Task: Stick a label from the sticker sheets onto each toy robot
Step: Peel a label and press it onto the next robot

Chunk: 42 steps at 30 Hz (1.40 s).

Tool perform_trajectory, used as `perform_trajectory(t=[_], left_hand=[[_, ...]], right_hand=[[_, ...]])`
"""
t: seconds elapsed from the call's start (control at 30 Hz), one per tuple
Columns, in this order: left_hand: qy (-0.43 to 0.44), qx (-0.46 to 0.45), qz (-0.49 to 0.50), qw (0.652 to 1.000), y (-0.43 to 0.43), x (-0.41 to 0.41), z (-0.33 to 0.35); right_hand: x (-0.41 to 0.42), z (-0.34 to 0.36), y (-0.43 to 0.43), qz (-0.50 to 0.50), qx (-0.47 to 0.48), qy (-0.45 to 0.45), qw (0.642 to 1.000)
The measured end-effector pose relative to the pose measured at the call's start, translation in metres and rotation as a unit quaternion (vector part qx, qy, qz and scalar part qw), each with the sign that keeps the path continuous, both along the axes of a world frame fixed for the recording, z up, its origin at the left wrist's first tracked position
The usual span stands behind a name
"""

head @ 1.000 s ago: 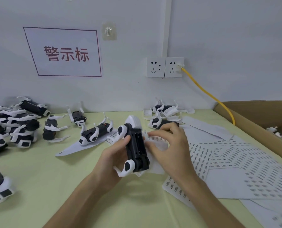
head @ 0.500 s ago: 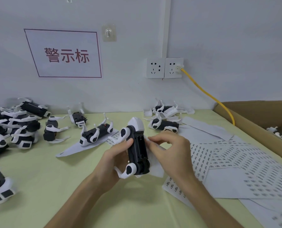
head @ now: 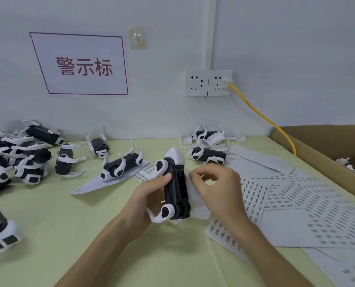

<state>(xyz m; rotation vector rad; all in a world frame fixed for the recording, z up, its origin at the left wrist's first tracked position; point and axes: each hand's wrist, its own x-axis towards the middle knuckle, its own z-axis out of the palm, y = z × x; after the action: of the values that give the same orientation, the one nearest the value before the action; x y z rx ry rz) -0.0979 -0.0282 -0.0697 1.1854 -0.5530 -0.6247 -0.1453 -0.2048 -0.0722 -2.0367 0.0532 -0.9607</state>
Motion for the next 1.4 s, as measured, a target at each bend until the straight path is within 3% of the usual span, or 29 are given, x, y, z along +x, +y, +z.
perform_trajectory(t=[0.2, 0.53, 0.7, 1.4], left_hand=[[0.012, -0.014, 0.011, 1.0, 0.0025, 0.0013, 0.0], [0.008, 0.002, 0.044, 0.999, 0.0005, 0.0012, -0.001], [0.002, 0.003, 0.069, 0.998, -0.0003, 0.0023, -0.0011], [-0.021, 0.019, 0.075, 0.997, -0.0011, 0.0057, -0.0065]], right_hand=[[-0.0028, 0.0087, -0.0051, 0.072, 0.008, 0.041, 0.997], [-0.0008, 0.0035, -0.0069, 0.063, -0.062, 0.029, 0.996], [0.0003, 0.0012, -0.0049, 0.094, -0.01, 0.054, 0.994], [0.0031, 0.0002, -0.0069, 0.042, 0.033, 0.146, 0.988]])
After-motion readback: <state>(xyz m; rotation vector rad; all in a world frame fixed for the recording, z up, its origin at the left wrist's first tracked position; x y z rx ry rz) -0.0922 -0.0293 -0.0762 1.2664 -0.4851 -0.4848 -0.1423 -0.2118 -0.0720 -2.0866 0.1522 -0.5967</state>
